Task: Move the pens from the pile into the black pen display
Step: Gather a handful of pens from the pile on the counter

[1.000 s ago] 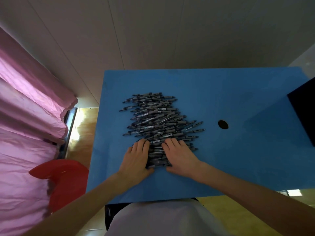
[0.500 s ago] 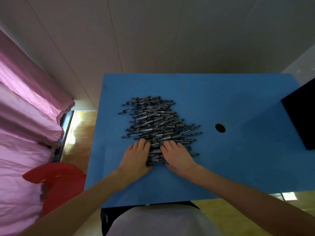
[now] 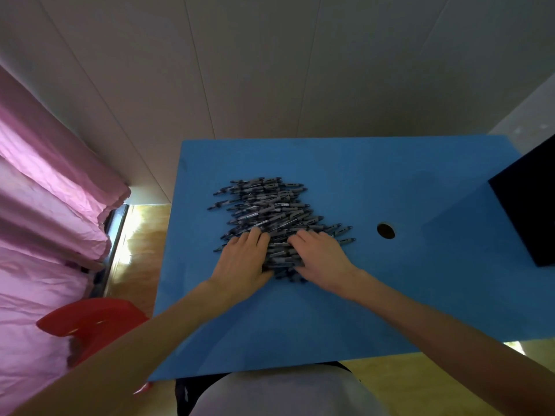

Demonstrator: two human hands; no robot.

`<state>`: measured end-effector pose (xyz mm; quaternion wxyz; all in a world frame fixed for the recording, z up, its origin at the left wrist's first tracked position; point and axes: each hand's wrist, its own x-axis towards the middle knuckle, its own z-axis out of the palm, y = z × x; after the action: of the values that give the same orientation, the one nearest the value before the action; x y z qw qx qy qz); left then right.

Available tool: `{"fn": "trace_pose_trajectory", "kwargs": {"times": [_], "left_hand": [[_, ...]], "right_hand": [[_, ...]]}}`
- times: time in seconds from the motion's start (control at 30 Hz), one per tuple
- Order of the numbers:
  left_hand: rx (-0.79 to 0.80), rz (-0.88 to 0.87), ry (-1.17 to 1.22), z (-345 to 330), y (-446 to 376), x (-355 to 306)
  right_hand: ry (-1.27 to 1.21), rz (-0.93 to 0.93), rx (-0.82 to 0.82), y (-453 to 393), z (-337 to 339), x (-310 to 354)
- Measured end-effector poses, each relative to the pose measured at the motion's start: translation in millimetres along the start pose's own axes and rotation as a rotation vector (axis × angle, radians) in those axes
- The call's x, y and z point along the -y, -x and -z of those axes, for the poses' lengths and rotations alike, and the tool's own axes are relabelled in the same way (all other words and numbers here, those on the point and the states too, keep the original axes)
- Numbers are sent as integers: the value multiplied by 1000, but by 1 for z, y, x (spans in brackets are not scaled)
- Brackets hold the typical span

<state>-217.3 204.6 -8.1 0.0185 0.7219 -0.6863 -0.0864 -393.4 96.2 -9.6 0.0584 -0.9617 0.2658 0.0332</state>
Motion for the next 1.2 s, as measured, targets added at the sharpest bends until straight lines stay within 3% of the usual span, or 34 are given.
{"fn": "trace_pose_trajectory", "kwargs": {"times": [0.33, 0.67, 0.97, 1.2], "left_hand": [[10, -10, -12, 8, -58, 20], [-5, -91, -17, -21, -53, 29], [-27, -72, 48, -36, -43, 27], [-20, -62, 64, -40, -39, 28]], "right_hand": [[-8, 0, -35, -46, 17, -34], [16, 135, 69, -54, 12, -70], [-171, 81, -2, -28, -6, -65], [-180, 2, -3, -16, -24, -49]]}}
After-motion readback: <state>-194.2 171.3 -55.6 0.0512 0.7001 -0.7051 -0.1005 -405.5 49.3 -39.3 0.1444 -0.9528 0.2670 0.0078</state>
